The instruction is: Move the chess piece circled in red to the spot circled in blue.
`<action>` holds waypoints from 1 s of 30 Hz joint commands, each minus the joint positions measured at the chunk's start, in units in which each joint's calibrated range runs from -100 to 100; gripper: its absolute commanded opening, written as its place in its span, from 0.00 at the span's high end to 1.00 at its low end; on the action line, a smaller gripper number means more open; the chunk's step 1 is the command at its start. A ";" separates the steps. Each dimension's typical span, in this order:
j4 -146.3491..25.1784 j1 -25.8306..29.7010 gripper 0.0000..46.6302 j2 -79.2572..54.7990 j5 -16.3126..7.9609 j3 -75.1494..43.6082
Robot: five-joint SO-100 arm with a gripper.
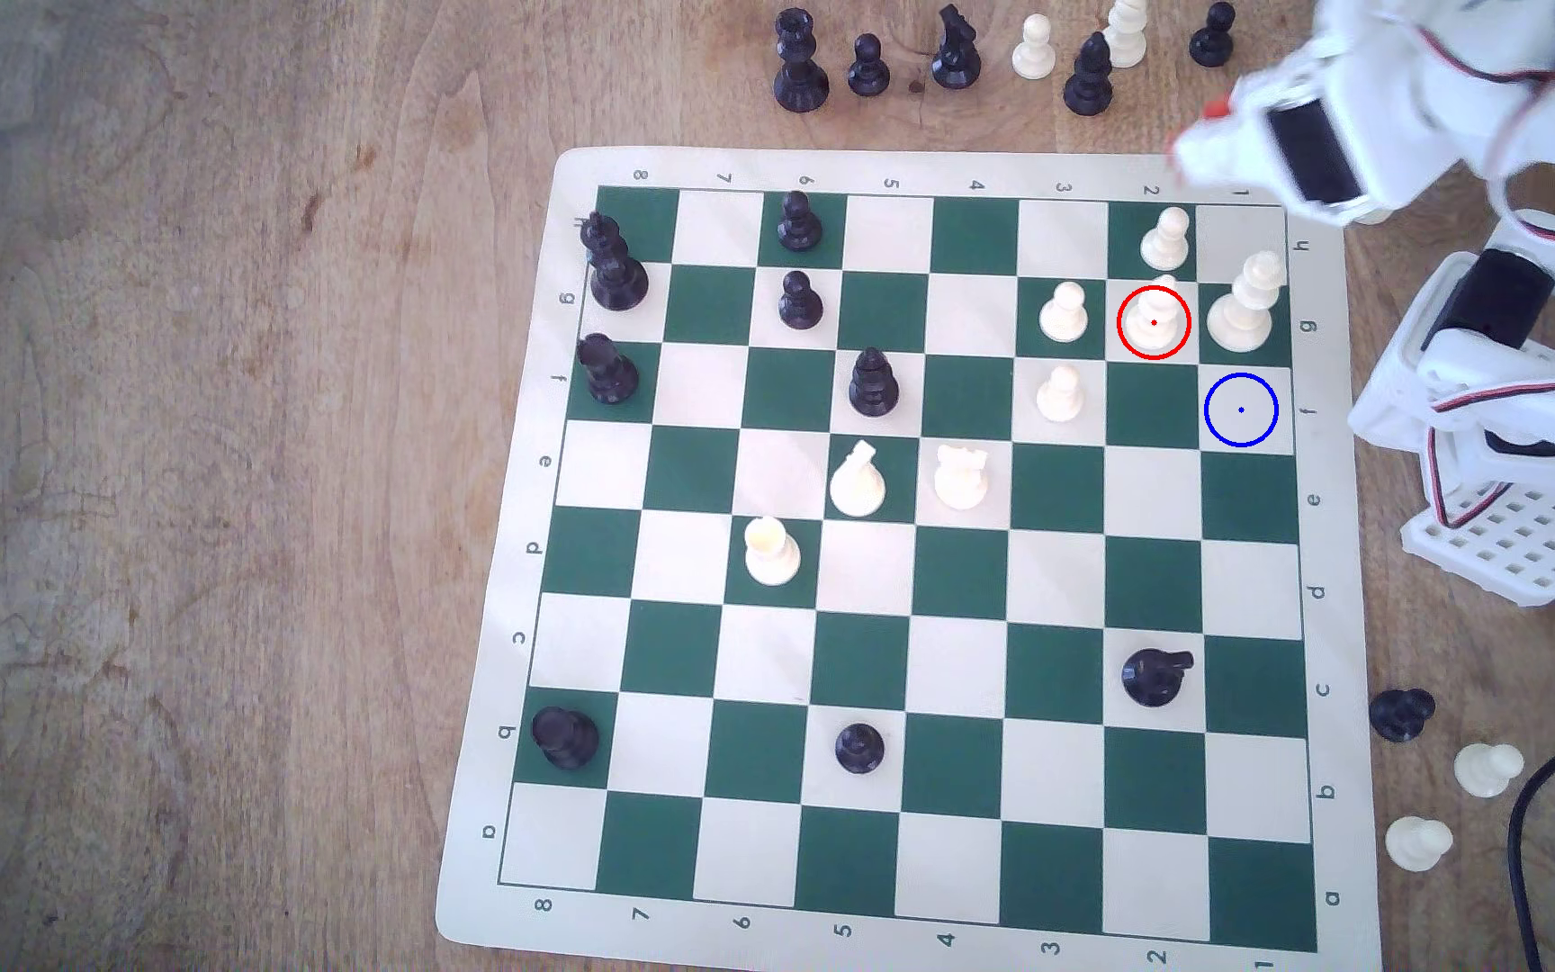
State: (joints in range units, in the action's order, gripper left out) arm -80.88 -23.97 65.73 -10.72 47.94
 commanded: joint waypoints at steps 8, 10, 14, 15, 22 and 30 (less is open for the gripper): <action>0.37 2.03 0.75 -8.77 0.24 1.47; 0.53 2.89 0.72 -11.40 0.34 1.47; 2.58 3.12 0.71 -13.27 0.24 3.28; 2.99 3.04 0.71 -13.69 0.39 4.28; 4.46 3.83 0.70 -15.73 0.59 8.27; 6.51 4.37 0.71 -17.43 1.42 9.81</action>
State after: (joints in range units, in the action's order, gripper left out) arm -75.62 -19.62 49.14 -10.04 57.43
